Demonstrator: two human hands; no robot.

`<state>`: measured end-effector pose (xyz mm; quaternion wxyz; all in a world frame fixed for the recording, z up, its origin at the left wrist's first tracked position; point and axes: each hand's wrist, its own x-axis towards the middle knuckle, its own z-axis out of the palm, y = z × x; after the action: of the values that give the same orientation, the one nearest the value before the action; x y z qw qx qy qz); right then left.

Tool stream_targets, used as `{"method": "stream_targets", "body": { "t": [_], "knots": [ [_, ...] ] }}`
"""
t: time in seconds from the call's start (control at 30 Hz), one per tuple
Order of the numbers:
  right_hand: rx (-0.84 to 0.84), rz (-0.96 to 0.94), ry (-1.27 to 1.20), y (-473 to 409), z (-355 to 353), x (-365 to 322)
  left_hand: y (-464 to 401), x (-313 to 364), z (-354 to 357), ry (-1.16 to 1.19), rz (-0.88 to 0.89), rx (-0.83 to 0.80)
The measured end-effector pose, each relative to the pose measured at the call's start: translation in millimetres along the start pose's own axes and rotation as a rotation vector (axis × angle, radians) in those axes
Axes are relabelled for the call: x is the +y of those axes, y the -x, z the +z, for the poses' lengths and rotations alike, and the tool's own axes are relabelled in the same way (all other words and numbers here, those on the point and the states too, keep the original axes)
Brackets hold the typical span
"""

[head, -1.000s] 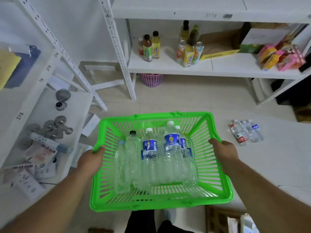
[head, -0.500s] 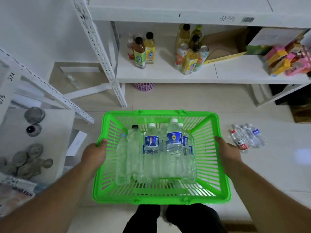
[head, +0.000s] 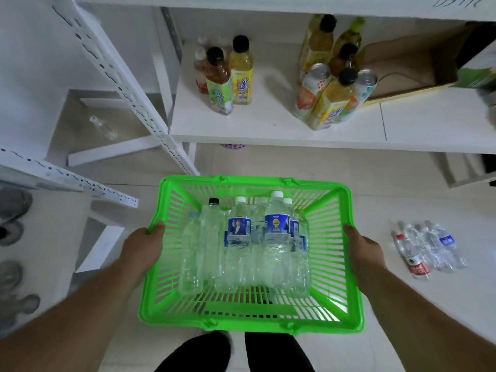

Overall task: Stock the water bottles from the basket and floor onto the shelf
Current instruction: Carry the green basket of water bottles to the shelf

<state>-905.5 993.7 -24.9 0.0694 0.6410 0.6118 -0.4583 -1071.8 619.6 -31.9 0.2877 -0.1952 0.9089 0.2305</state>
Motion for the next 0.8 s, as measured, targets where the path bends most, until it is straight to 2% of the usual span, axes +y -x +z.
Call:
{"method": "stream_targets", "body": {
  "t": [0.4,0.8],
  "knots": [
    [0.056,0.015,0.018,-191.6,151.3,22.3,-193.5,-6.4,144.6,-0.073,0.038,0.086],
    [0.055,0.02,0.056,-296.2,242.0,34.1,-304.5,-7.6,220.1,-0.114,0.027,0.076]
  ]
}}
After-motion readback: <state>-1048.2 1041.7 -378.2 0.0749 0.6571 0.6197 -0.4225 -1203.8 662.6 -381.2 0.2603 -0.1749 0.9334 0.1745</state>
